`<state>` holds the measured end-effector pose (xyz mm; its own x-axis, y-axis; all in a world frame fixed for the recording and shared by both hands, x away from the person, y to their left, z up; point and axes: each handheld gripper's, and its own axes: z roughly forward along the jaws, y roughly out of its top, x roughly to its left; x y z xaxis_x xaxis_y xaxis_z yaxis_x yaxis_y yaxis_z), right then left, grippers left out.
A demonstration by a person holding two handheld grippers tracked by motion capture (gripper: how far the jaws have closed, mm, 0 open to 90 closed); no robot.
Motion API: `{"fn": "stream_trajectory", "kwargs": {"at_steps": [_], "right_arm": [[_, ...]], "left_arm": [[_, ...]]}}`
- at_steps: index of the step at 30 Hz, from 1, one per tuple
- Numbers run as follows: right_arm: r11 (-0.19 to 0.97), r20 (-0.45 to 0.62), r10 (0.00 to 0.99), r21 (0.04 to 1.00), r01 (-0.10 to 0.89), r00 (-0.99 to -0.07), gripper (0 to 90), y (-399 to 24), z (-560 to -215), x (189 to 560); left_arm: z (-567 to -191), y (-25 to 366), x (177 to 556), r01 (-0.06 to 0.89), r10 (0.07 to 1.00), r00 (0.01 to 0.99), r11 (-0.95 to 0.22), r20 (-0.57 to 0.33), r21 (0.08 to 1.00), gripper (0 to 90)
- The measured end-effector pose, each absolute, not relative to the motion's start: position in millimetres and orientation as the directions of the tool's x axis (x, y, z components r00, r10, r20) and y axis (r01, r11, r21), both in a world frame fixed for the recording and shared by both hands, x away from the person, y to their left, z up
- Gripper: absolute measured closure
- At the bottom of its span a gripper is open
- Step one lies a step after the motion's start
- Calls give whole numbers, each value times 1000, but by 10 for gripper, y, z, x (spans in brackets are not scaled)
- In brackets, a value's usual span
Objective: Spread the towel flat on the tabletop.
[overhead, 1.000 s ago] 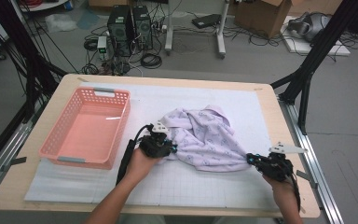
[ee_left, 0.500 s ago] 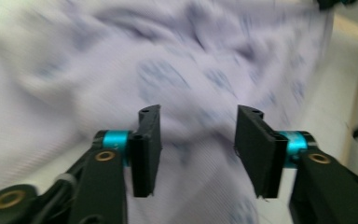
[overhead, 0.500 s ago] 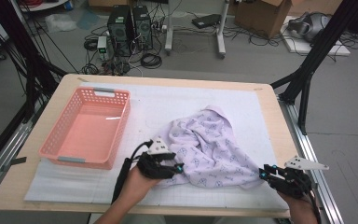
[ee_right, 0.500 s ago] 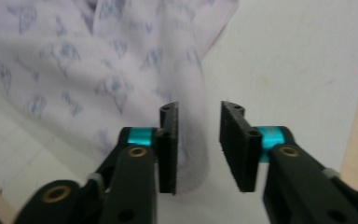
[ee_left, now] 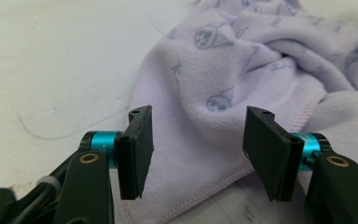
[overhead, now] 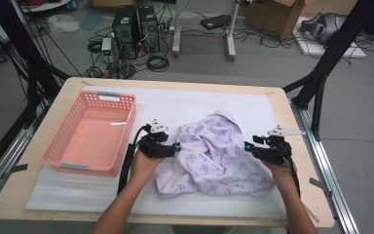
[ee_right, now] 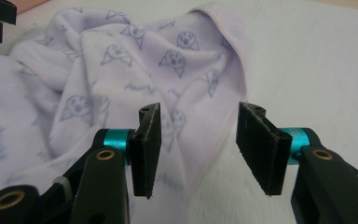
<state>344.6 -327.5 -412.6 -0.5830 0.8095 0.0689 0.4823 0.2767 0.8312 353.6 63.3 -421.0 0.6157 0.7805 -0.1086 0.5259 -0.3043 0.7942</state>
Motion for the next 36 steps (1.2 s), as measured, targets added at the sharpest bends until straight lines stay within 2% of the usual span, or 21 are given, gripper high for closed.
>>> {"fn": "stream_trajectory", "kwargs": {"at_steps": [2,5,7,9,10,14,16,19,22,24,28,29,34,35,36], "right_arm": [[284,61,811,828,483,-582,493,-3236,-4133,3535],[278,62,815,832,481,-576,496,-3230,-4132,3596],[276,65,815,829,486,-575,496,-3245,-4133,3608],[278,62,815,831,482,-577,496,-3258,-4138,3617],[271,72,816,829,490,-573,496,-3282,-4154,3639],[265,88,820,818,511,-566,498,-3305,-4181,3714],[264,87,819,820,508,-567,505,-3302,-4186,3727],[275,83,816,815,510,-573,505,-3285,-4209,3785],[273,91,821,804,528,-564,503,-3258,-4259,3896],[270,96,821,803,532,-563,487,-3227,-4286,3965],[279,103,808,801,530,-580,477,-3139,-4338,4062],[312,92,789,792,525,-608,436,-3050,-4375,4136],[415,25,776,732,541,-630,433,-2818,-4473,4283],[409,7,797,729,549,-604,802,-2777,-4447,4294],[416,-5,801,724,551,-598,833,-2776,-4436,4304]], "left_arm": [[-4273,601,3579,551,780,613,-308,-126,776,399],[-4398,520,3631,575,783,616,-373,-85,729,412],[-4406,490,3627,543,791,611,-412,-8,732,573],[-4394,498,3646,548,793,609,-409,-13,729,809],[-4373,542,3713,553,813,582,-406,12,728,865],[-4269,694,3886,550,862,505,-350,31,758,876],[-4200,809,3980,542,885,466,-290,5,789,876],[-4178,841,4022,528,880,473,-251,-36,811,875],[-4201,843,4048,511,883,469,-244,-30,824,873],[-4226,868,4074,512,889,453,-195,-70,837,873],[-4269,858,4090,526,881,469,-220,-64,821,875],[-4272,863,4093,529,881,468,-215,-71,821,875],[-4239,905,4094,505,893,443,-181,-74,844,877],[-4234,921,4092,505,896,438,-176,-75,845,878],[-4231,941,4092,508,896,436,-166,-86,845,878]]}}
